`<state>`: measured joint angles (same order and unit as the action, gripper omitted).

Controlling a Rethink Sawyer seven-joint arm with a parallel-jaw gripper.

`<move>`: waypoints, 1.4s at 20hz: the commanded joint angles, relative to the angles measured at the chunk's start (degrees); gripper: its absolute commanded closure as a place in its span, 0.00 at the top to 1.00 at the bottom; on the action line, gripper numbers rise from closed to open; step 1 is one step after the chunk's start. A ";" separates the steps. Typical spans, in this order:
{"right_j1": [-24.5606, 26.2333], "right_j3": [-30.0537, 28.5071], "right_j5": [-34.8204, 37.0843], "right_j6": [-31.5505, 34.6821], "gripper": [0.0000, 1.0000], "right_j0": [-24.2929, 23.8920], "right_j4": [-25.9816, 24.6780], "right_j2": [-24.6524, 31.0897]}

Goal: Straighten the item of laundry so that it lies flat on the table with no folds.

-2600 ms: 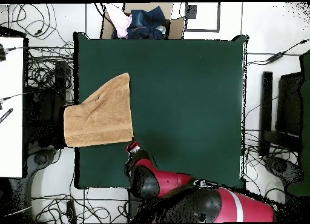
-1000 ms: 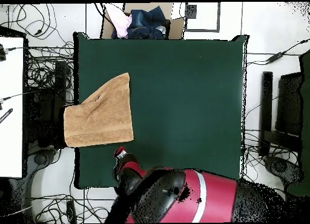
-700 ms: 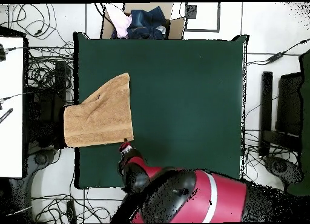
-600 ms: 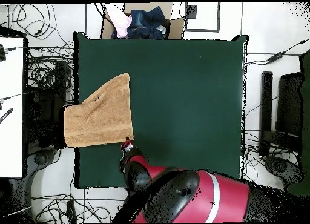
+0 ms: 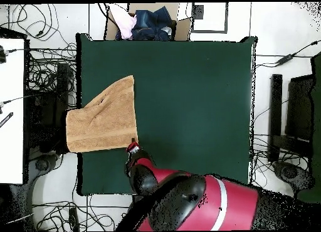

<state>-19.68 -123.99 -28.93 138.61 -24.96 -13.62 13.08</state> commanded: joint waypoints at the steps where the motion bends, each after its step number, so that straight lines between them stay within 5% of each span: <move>1: 4.80 9.96 -1.34 6.24 1.00 2.44 3.65 -1.71; 28: 9.38 12.03 -2.84 7.82 1.00 5.82 4.60 -1.21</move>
<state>-19.50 -123.91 -33.17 138.61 -20.80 -13.65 9.91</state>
